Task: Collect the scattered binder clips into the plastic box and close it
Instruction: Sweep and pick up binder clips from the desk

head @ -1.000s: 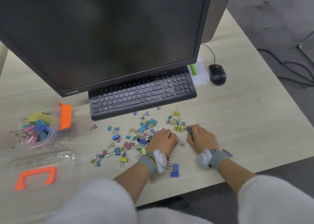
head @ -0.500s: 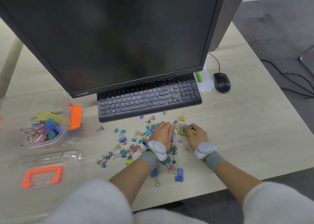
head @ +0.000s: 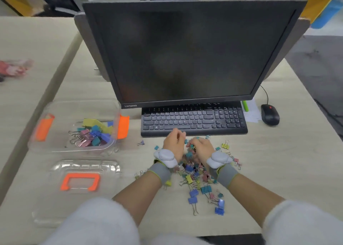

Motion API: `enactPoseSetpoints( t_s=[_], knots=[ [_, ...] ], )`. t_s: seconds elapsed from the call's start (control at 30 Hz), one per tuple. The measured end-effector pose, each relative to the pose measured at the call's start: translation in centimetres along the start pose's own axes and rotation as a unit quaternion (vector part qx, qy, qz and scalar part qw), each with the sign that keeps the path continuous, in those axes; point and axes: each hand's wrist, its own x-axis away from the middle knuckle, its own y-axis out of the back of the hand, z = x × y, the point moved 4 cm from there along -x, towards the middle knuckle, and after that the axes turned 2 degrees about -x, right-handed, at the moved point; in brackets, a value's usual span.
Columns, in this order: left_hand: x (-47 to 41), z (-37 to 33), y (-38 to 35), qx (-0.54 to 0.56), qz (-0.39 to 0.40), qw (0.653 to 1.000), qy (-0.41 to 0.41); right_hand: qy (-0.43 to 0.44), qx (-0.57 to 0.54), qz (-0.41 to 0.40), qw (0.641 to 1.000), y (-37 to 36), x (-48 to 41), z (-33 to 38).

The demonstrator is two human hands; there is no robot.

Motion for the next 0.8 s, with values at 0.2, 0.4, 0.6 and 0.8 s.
enactPoseSetpoints(
  t_s=[0.2,0.4,0.6,0.8],
  knots=[
    [-1.4,1.2,7.3,0.044,-0.063,0.997,0.018,0.009,-0.018,0.060,0.998,-7.2,0.4,5.3],
    [-2.7,2.5,16.2,0.049,-0.148,0.987,0.033,0.012,-0.028,0.110,0.993,-15.2,0.2,10.6],
    [-3.1,5.3,23.4,0.062,-0.202,0.975,0.074,-0.011,0.032,0.140,0.990,-23.1,-0.4,13.3],
    [-3.3,9.6,27.5,0.056,-0.184,0.971,0.141,-0.017,0.105,0.175,0.979,-28.5,-0.8,13.0]
  ],
)
